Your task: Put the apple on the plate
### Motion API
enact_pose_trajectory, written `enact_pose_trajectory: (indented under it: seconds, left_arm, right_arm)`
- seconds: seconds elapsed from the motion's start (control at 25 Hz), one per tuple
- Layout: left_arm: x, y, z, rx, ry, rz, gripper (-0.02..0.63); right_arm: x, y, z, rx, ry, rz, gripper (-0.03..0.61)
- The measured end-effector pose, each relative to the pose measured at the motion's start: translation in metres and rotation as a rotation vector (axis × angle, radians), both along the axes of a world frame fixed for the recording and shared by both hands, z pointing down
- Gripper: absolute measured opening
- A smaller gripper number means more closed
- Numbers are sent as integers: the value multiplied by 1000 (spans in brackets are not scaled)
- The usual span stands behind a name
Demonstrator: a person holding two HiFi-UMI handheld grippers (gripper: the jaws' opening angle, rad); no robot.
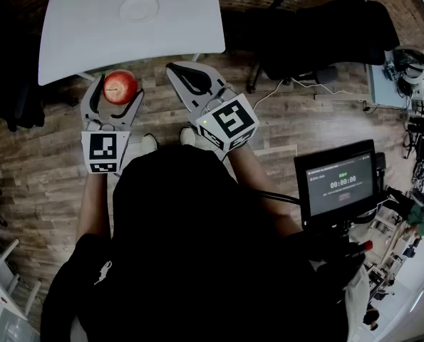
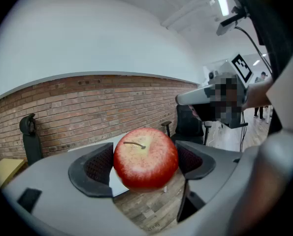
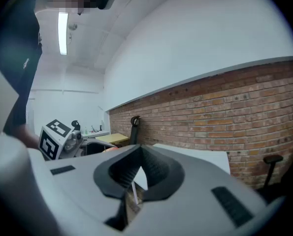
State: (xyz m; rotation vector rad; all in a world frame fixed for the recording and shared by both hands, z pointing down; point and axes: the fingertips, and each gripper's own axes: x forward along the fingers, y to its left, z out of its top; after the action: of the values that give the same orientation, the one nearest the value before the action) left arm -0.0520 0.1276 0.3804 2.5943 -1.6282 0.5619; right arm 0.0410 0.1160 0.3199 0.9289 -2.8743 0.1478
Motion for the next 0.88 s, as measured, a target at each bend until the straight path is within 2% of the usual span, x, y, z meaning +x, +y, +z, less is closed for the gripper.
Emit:
enact_pose_trajectory:
  seconds: [0.88]
  left_arm:
    - [2,-4,4,-7,18,6,402]
  right_arm:
    - [1,3,7,-24,10,-10,3]
